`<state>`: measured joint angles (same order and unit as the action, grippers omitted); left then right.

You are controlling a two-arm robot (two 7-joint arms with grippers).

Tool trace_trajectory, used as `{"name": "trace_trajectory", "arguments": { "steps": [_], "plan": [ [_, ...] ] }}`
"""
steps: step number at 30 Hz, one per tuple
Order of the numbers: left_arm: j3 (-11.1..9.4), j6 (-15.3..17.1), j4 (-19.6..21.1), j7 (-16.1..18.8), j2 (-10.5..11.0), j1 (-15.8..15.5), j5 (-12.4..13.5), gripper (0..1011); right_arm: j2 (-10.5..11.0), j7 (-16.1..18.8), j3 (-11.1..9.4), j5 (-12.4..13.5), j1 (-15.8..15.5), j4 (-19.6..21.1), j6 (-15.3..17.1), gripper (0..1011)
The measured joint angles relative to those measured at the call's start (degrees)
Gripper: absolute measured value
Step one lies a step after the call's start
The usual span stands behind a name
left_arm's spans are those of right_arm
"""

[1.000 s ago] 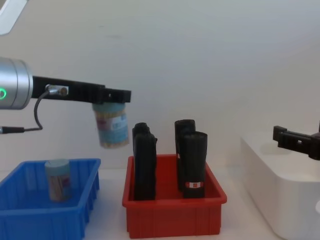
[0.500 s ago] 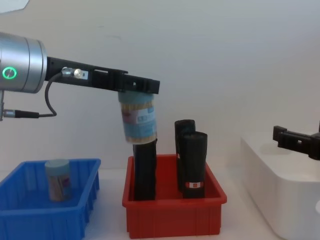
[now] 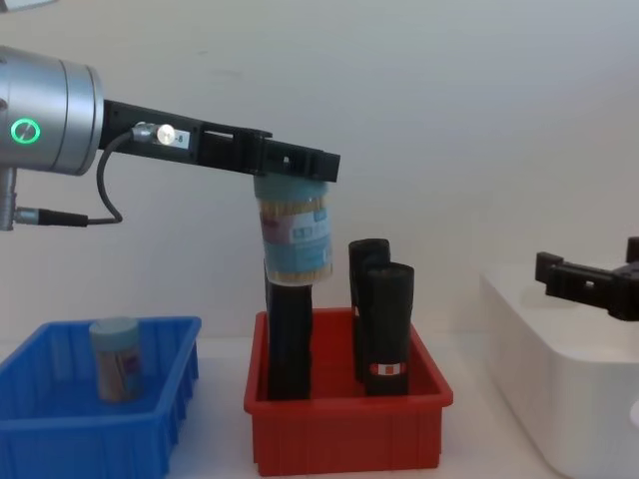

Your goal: Pick the cotton swabs from the blue box and place them into the white box.

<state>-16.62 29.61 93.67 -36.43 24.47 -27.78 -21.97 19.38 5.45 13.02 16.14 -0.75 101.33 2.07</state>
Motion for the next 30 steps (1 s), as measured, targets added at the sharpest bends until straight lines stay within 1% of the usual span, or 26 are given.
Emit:
{"name": "trace_trajectory", "arguments": {
  "steps": [6,13,19,22,24,27,29,30],
  "plan": [
    [-0.1,0.2,0.1,-0.4,0.0,-0.1,0.0,660,0.0,2.5,0.3,-0.6,0.3,0.1,0.4,1001],
    [-0.1,0.4,0.2,-0.7,0.0,-0.2,0.0,661,-0.6,6.7,1.2,-1.6,1.3,0.2,1.2,1001],
    [-0.2,0.5,0.3,-0.9,0.0,-0.2,0.0,661,-2.1,11.2,2.7,-3.1,3.1,-0.2,2.3,1001],
    [-0.2,0.5,0.3,-1.0,0.0,-0.2,0.0,660,-2.9,12.6,3.3,-3.7,3.9,-0.5,2.6,1002],
    [-0.2,0.5,0.3,-1.0,0.0,-0.2,0.0,660,-4.1,14.4,4.1,-4.6,5.0,-1.0,3.2,1001],
    [-0.2,0.5,0.3,-1.0,0.0,-0.3,0.0,661,-4.6,15.2,4.5,-5.1,5.6,-1.3,3.5,1001],
    [-0.2,0.6,0.4,-1.1,0.0,-0.3,0.0,660,-5.7,16.6,5.2,-5.9,6.7,-2.0,4.1,1001],
    [-0.2,0.6,0.4,-1.1,0.0,-0.3,0.0,660,-5.9,16.9,5.3,-6.0,6.9,-2.1,4.2,1001]
  ]
}}
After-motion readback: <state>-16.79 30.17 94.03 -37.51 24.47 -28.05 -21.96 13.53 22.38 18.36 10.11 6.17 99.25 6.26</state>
